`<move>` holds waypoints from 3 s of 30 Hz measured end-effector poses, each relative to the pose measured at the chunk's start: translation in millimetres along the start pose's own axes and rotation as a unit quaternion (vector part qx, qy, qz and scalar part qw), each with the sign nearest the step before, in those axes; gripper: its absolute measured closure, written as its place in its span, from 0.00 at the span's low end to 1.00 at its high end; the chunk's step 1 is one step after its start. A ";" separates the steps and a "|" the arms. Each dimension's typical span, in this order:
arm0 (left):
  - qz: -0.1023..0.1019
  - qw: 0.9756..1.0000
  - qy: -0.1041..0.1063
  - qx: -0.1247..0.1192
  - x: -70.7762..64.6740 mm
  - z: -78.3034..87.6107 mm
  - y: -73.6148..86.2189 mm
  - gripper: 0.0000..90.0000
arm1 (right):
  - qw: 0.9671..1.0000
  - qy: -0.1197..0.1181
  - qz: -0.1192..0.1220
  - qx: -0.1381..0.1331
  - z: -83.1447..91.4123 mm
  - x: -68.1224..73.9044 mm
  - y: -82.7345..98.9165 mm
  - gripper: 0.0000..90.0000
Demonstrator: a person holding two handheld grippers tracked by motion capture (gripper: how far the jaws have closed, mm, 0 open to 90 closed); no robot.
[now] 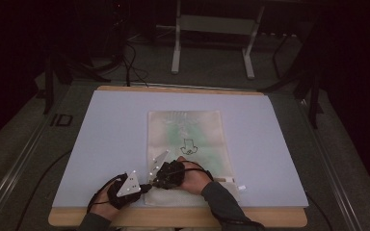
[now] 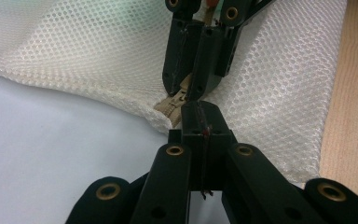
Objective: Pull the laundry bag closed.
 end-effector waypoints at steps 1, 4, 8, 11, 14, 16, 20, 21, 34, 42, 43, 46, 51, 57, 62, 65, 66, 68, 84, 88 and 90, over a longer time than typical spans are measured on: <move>0.001 1.000 -0.003 0.003 0.2 -0.2 0.0 0.99 | 1.000 0.000 0.000 0.000 0.0 0.0 0.0 0.91; 0.016 1.000 0.000 0.008 0.9 -0.3 0.5 1.00 | 1.000 0.003 0.001 0.000 0.0 0.2 -0.1 0.91; 0.011 1.000 -0.015 0.017 0.4 0.0 0.5 1.00 | 1.000 0.015 0.015 0.014 1.1 1.3 0.9 0.91; 0.011 1.000 -0.018 0.018 0.6 0.0 0.6 1.00 | 1.000 0.016 0.019 0.018 2.0 1.5 2.4 0.91; 0.009 1.000 -0.021 0.022 0.4 0.0 0.3 1.00 | 1.000 0.013 0.019 0.019 3.1 1.6 4.2 0.91; 0.010 1.000 -0.022 0.020 0.4 0.0 0.3 1.00 | 1.000 0.014 0.020 0.018 3.1 1.5 4.3 0.91; 0.021 1.000 -0.010 0.012 0.9 0.4 1.0 1.00 | 0.999 0.014 0.019 0.022 3.3 1.9 4.5 0.91; 0.023 1.000 -0.007 0.008 1.1 0.5 1.4 1.00 | 0.999 0.019 0.021 0.021 2.9 1.4 3.6 0.91; 0.098 0.994 -0.022 -0.040 19.8 11.7 -6.8 0.99 | 0.999 0.032 0.018 0.007 -0.7 2.0 -2.2 0.91; 0.142 0.989 -0.029 -0.033 28.7 2.1 -9.1 0.99 | 0.999 0.038 0.020 0.000 -1.5 2.2 -3.7 0.91; 0.144 0.989 -0.029 -0.033 29.0 1.8 -9.5 0.99 | 0.999 0.038 0.019 0.000 -1.6 2.4 -4.1 0.91; 0.149 0.988 -0.029 -0.035 29.3 0.0 -11.6 0.99 | 0.999 0.040 0.021 -0.001 -2.4 2.5 -5.8 0.91; 0.155 0.987 -0.031 -0.013 29.3 -6.2 -10.9 0.99 | 0.999 0.042 0.021 0.000 -3.0 2.7 -6.8 0.91; 0.160 0.986 -0.036 0.004 30.0 -10.7 -9.1 1.00 | 0.999 0.045 0.026 0.009 -2.6 2.3 -7.1 0.91; 0.160 0.986 -0.039 0.008 30.6 -10.8 -8.4 1.00 | 0.998 0.046 0.030 0.026 -0.7 0.9 -4.1 0.91; 0.157 0.987 -0.041 0.010 30.6 -10.8 -8.3 1.00 | 0.998 0.043 0.028 0.029 1.1 0.0 -0.4 0.91; 0.159 0.986 -0.040 0.009 30.6 -10.7 -8.2 1.00 | 0.998 0.040 0.026 0.031 2.3 -0.2 2.4 0.91; 0.158 0.987 -0.041 0.009 30.5 -10.6 -8.2 1.00 | 0.999 0.038 0.023 0.030 3.7 -1.2 5.9 0.91; 0.136 0.990 -0.001 -0.027 19.7 1.4 -15.5 0.99 | 0.999 0.028 0.022 0.023 3.5 -2.9 7.1 0.91; 0.133 0.991 0.002 -0.017 16.9 -2.9 -14.5 0.99 | 0.999 0.029 0.027 0.027 3.3 -2.9 6.5 0.91; 0.136 0.991 0.005 -0.013 16.9 -3.9 -13.6 0.99 | 0.999 0.029 0.026 0.031 3.5 -2.6 6.7 0.91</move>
Point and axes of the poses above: each handheld gripper's, and its own axes: z roughly backward along the jaws, y roughly out of its underside, x roughly to its left, the point moved 10 cm from there along -z, roughly forward along the jaws, and after that the axes turned 11 degrees about x, right-handed, at the moved point
